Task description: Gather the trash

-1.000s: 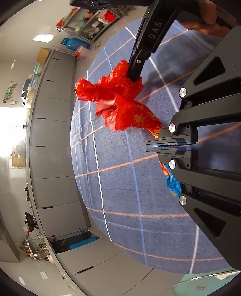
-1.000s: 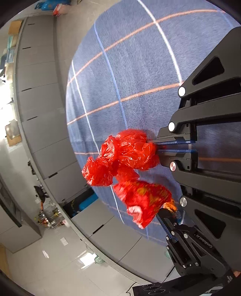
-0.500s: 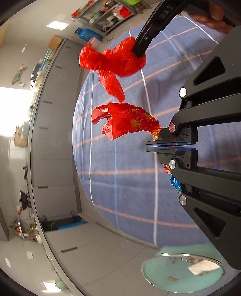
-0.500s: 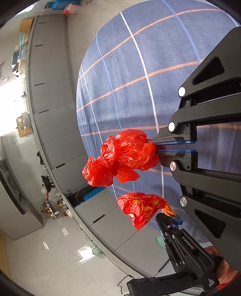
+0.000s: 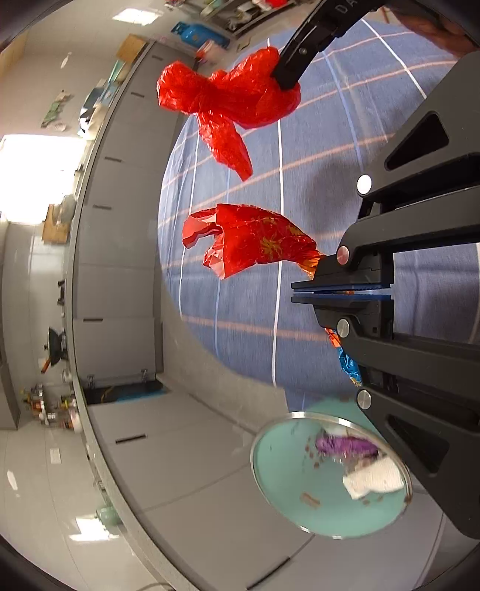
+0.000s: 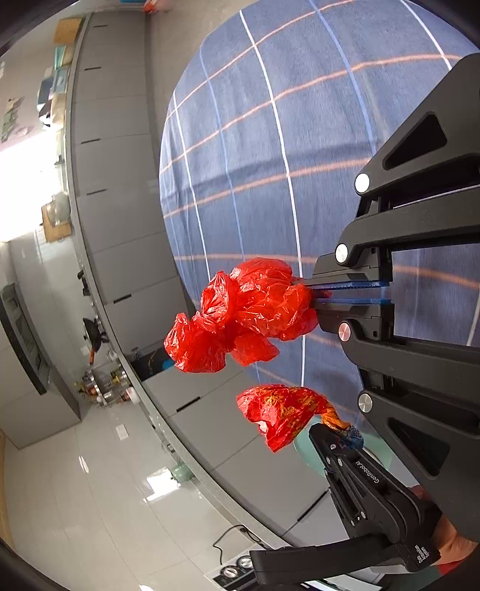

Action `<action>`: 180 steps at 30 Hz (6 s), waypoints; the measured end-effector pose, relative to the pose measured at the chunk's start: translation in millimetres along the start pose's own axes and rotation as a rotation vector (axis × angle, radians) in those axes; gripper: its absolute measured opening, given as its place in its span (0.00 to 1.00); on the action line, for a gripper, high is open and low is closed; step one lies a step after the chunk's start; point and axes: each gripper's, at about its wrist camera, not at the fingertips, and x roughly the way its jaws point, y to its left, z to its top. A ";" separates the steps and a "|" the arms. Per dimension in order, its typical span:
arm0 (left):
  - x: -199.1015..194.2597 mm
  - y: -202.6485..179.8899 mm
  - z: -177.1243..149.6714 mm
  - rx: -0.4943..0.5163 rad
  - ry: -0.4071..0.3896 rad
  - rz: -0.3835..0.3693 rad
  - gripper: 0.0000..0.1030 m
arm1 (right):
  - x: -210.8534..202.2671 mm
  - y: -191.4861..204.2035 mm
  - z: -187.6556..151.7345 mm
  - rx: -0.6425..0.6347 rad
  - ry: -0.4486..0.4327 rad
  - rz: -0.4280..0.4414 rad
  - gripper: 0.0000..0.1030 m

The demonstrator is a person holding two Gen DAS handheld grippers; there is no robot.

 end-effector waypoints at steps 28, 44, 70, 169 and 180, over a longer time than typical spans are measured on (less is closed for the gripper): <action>-48.9 136.9 -33.8 -0.213 -0.043 0.195 0.02 | 29.0 136.2 -21.8 -0.152 0.056 0.150 0.05; -53.7 194.2 -53.2 -0.308 -0.032 0.260 0.02 | 52.4 204.7 -39.1 -0.232 0.102 0.220 0.05; -42.7 231.6 -63.6 -0.372 -0.001 0.305 0.02 | 90.2 242.0 -51.0 -0.265 0.159 0.254 0.05; -39.8 225.7 -85.5 -0.343 0.010 0.382 0.66 | 108.6 217.7 -71.1 -0.210 0.199 0.198 0.73; -79.0 206.1 -110.8 -0.318 0.010 0.416 0.90 | 74.6 217.0 -97.6 -0.224 0.214 0.201 0.85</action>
